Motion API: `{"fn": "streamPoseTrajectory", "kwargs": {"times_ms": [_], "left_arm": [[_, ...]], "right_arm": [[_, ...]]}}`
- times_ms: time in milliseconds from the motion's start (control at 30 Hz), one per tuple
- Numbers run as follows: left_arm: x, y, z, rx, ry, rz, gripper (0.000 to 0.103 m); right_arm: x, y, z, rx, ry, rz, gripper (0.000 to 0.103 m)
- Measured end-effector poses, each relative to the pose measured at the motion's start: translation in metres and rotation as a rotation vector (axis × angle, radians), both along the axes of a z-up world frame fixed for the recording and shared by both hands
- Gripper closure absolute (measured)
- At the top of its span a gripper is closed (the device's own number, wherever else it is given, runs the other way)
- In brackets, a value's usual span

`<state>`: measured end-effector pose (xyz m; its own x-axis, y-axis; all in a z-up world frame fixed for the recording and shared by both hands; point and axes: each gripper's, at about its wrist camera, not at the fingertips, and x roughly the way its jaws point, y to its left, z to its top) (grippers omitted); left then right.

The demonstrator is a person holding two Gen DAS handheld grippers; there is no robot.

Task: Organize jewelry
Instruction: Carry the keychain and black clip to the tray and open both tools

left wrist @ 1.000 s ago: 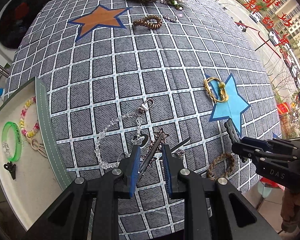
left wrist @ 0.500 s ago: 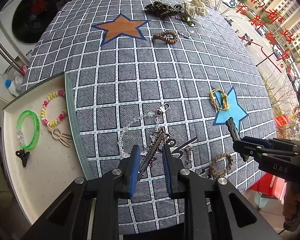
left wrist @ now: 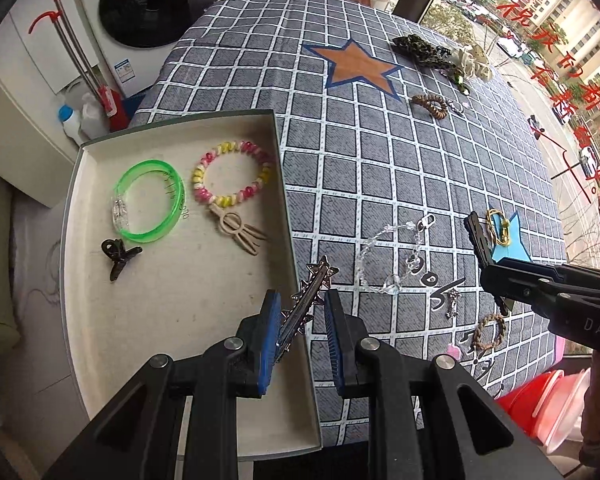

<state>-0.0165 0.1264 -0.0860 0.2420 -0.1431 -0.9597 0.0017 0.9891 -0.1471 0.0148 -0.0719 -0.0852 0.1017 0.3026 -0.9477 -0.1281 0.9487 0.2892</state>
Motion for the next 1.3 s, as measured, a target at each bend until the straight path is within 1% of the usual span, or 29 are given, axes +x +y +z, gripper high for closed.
{"fn": "streamPoseTrajectory", "kwargs": {"times_ms": [333,500,667,800,1033,1133,1300], "left_arm": [[-0.02,0.066,-0.013,0.035,0.013,0.154,0.074],[-0.024,0.092,-0.025,0.053,0.026,0.226,0.074],[-0.024,0.107,-0.038,0.07,0.038,0.261,0.074],[-0.021,0.111,-0.05,0.09,0.048,0.272,0.074],[-0.013,0.113,-0.064,0.111,0.053,0.272,0.074],[-0.009,0.112,-0.068,0.131,0.049,0.26,0.074],[-0.005,0.113,-0.07,0.151,0.034,0.256,0.073]], "right_arm": [[0.005,0.094,-0.001,0.046,-0.007,0.182,0.07],[0.007,0.133,-0.009,0.054,0.008,0.245,0.07],[0.012,0.164,-0.023,0.048,0.03,0.285,0.07],[0.017,0.182,-0.04,0.033,0.057,0.306,0.07],[0.022,0.198,-0.07,-0.016,0.092,0.334,0.07],[0.026,0.199,-0.078,-0.051,0.081,0.325,0.07],[0.032,0.204,-0.077,-0.089,0.038,0.342,0.07]]}}
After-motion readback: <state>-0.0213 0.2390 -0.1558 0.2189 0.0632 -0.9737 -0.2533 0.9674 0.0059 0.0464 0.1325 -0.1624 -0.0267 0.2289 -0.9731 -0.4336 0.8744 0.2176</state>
